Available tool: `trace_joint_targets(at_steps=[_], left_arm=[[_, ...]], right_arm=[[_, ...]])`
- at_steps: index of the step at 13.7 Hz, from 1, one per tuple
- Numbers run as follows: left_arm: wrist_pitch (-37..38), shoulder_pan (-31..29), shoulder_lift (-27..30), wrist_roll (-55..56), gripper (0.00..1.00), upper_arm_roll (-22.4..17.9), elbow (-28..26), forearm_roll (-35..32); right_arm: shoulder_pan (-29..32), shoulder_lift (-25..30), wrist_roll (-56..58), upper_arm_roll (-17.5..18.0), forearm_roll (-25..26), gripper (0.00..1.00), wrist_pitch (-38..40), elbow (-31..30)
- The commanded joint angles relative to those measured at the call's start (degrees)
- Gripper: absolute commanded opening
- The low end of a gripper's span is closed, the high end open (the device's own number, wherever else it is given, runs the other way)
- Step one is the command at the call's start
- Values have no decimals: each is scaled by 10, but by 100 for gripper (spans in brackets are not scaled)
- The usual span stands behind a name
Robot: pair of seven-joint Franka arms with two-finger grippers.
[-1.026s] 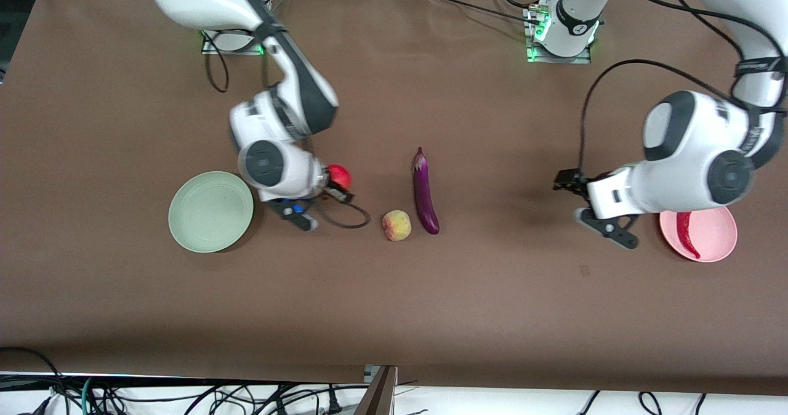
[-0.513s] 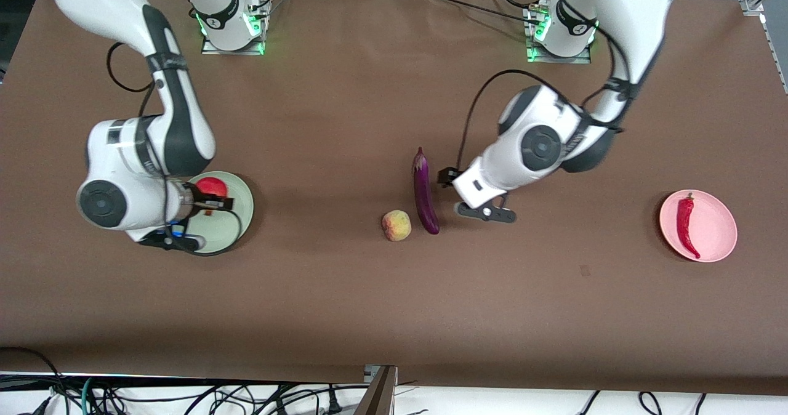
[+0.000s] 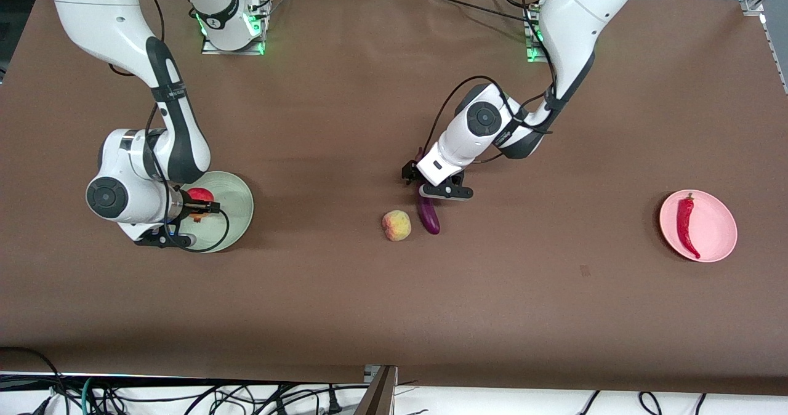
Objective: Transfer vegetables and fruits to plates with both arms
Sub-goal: 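Release the pomegranate on the green plate while the left gripper grasps the eggplant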
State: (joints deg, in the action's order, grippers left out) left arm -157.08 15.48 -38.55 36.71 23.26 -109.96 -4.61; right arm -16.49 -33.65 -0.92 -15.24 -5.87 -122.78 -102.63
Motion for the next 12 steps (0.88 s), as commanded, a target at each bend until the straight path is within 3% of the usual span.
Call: trace_joint_targets(at_steps=[1,2,3,8,10,12], left_arm=[[-30,9,-21,8,93,-11,8,-28],[-30,10,-21,8,32,-14,8,-28],[-30,10,-21,8,0,-14,8,-28],[-19,2,-7,3,0,-14,7,-29],[69,1,27,1,0,-17,15,-29],[202,-9,50,-30,0,-22,59,-44]], right_arm=[[2,22,5,6,0,95,0,-7],[-1,24,-5,6,-1,96,10,1],[-3,24,-30,9,-1,96,28,17],[-9,17,-136,42,-1,97,134,108],[-9,17,-194,72,-3,97,144,130],[-9,14,-259,101,-30,96,144,147]])
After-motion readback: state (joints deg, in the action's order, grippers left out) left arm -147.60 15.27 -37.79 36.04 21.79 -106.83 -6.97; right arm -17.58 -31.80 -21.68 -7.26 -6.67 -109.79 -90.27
